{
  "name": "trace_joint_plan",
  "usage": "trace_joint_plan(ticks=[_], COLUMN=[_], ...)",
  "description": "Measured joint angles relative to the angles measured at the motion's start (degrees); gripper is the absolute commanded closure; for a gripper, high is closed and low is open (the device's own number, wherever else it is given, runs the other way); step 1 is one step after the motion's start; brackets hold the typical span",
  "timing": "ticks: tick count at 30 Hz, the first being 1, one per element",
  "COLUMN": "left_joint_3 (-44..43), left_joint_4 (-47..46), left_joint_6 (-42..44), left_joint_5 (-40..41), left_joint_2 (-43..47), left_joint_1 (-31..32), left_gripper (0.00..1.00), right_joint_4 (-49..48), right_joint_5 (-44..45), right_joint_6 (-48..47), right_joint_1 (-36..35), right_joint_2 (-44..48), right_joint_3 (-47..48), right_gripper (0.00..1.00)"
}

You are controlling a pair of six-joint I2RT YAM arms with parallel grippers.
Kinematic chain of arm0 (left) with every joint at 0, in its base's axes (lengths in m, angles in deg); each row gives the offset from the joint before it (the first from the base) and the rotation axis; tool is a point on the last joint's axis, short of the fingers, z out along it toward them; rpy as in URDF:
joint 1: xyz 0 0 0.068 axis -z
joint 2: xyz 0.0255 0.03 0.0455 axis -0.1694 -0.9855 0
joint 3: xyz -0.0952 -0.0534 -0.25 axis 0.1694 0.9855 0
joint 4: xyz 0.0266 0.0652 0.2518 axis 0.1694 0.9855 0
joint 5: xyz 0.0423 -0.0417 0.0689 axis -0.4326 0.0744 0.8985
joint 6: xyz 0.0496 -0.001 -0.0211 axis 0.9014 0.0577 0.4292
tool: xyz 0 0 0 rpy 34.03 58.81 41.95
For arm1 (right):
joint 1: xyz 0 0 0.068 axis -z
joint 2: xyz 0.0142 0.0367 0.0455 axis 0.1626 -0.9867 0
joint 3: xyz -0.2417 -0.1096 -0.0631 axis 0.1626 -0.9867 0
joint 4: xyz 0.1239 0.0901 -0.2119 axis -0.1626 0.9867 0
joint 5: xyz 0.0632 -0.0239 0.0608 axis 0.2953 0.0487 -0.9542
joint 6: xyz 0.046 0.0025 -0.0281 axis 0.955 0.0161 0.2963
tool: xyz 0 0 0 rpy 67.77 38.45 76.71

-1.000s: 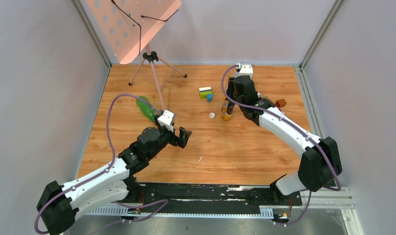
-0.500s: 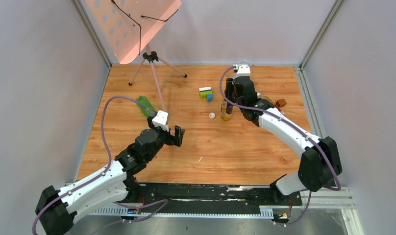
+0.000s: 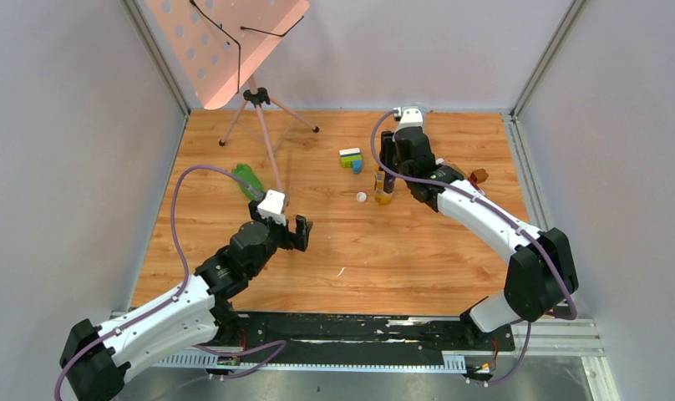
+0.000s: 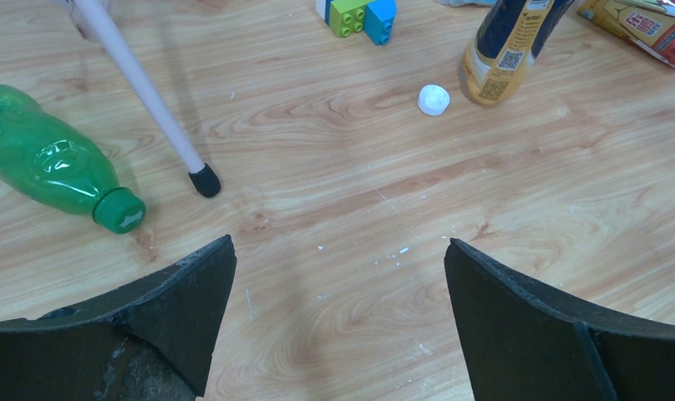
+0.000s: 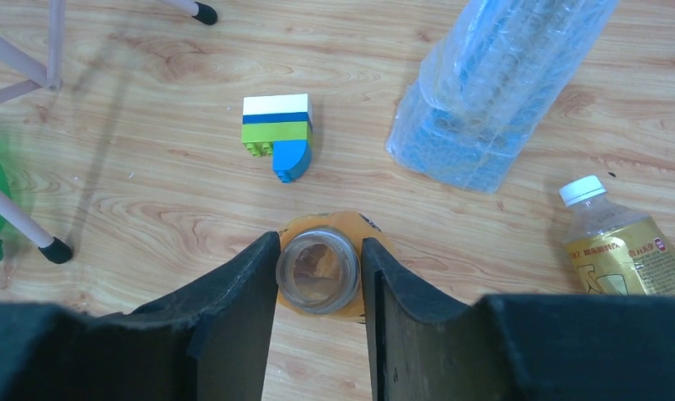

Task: Unscrew the bottle caps
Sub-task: Place the plastic bottle at the center of the board.

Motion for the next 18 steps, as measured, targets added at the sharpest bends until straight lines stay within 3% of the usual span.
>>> trace_joint_plan(ticks=[4, 18], left_joint_3=[0.6, 1.4], left_joint_4=[0.5, 1.0], left_joint_6=[0.0, 0.0], left_joint_5=[0.2, 1.0], left_joint_2=[1.2, 2.0], left_joint_1=[0.0, 0.0], left_gripper=[0.00, 0.00], right_joint_4=[0.3, 1.7], right_joint_5=[-0.3, -1.0], right_joint_6=[0.0, 0.0], right_joint_1=[0.0, 0.0], right_joint_2=[-0.4, -0.7], right_joint_3=[0.5, 0.5], right_gripper=[0.52, 0.49])
